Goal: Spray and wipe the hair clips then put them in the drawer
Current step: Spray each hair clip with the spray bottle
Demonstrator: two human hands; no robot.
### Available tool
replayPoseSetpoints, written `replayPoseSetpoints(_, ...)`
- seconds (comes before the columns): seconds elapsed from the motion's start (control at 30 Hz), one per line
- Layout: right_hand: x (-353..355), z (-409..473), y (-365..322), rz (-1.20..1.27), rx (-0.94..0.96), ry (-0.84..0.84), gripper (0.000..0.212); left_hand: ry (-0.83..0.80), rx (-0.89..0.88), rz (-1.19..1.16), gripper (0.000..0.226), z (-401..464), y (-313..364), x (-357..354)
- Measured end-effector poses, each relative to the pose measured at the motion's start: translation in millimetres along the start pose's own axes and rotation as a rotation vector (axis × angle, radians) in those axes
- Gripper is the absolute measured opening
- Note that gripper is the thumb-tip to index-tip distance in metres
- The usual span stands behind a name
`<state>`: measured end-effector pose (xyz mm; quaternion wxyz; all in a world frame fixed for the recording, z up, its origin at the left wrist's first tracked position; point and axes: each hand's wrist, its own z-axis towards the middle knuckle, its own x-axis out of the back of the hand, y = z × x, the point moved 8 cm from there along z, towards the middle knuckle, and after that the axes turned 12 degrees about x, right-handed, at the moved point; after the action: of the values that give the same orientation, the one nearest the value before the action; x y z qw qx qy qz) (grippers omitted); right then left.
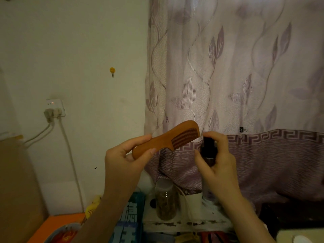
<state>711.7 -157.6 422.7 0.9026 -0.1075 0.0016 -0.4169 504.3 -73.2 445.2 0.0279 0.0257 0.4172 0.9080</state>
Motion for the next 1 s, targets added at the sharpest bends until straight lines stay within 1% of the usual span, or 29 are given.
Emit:
replayPoseSetpoints(0.1, -14, 2, -8, 0.01, 0.037, -0.064, 0.047, 0.004, 0.026, 0.011, 0.038, 1, -4, -3)
replayPoseSetpoints(0.27, -25, 0, -14, 0.032, 0.03, -0.045, 0.041, 0.0, 0.039, 0.036, 0.039, -1, -10, -7)
replayPoseSetpoints(0.37, -31, 0, -18, 0.033, 0.037, -0.066, 0.036, -0.009, 0.047, 0.023, 0.04, -2, -13, -9)
replayPoseSetpoints(0.5, -41, -2, -27, 0.098, 0.07, -0.14, 0.042, -0.029, 0.048, 0.015, 0.038, -3, -16, -11)
replayPoseSetpoints(0.57, -45, -3, -28, 0.113, 0.075, -0.148, 0.042, -0.033, 0.056, 0.007, 0.038, -2, -18, -12)
replayPoseSetpoints(0.67, -46, -6, -25, 0.096, 0.056, -0.129, 0.038, -0.042, 0.061, 0.016, 0.038, -4, -20, -15)
replayPoseSetpoints(0.83, -45, -12, -20, 0.116, 0.023, -0.126, 0.039, -0.036, 0.078, 0.022, 0.038, -5, -24, -14)
replayPoseSetpoints(0.93, -41, -15, -15, 0.117, -0.014, -0.105, 0.042, -0.023, 0.094, 0.039, 0.04, -6, -27, -12)
replayPoseSetpoints(1.0, -36, -18, -10, 0.11, -0.037, -0.081, 0.049, -0.02, 0.09, 0.064, 0.041, -8, -27, -11)
